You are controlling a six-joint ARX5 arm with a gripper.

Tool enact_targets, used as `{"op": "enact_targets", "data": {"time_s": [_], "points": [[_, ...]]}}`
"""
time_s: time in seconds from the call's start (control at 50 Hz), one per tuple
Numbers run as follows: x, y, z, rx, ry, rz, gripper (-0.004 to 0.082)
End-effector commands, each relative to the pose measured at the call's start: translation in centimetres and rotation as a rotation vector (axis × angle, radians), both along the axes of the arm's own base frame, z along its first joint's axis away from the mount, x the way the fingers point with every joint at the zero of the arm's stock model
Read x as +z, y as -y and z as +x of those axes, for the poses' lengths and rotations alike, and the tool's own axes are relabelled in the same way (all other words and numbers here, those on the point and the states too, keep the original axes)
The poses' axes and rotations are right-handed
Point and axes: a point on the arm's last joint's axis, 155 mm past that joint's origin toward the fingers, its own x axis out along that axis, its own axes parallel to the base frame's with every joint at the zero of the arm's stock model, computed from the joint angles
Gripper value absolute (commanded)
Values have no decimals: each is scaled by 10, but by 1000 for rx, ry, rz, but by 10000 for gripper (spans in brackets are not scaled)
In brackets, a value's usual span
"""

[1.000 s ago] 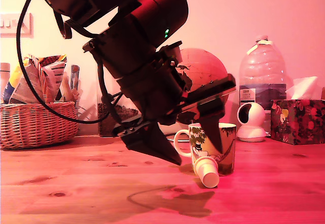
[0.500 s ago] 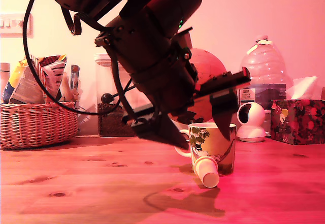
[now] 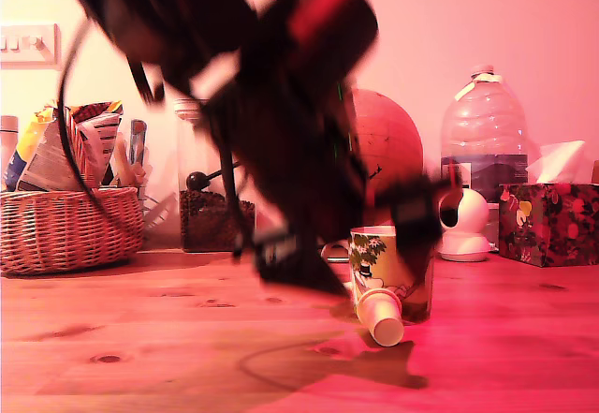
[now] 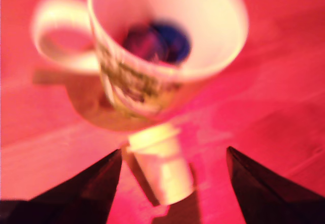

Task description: Pick up the coffee capsules from the table one by one and drop them inside the nearest coffee cup

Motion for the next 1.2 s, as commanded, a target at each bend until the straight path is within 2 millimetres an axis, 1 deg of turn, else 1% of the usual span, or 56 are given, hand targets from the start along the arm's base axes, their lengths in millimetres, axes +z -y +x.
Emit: {"op": "enact_targets", "data": {"time_s": [0.0,0.28,0.44,0.6,0.66,0.72,0.82,0.92,1.18], "points": [[5,4,2,24,-9,-44,589],[-4,3,-7,13,-80,-48,589],[-7,1,-7,21,-105,-46,586],[-18,1,-9,9,-155,-13,586],[-19,2,-10,4,-170,-4,582],[-17,3,-9,3,-175,0,554],[-14,5,-8,3,-176,2,468],[-17,2,-10,4,-190,18,383],[-36,-6,-18,-29,-239,78,378]]}}
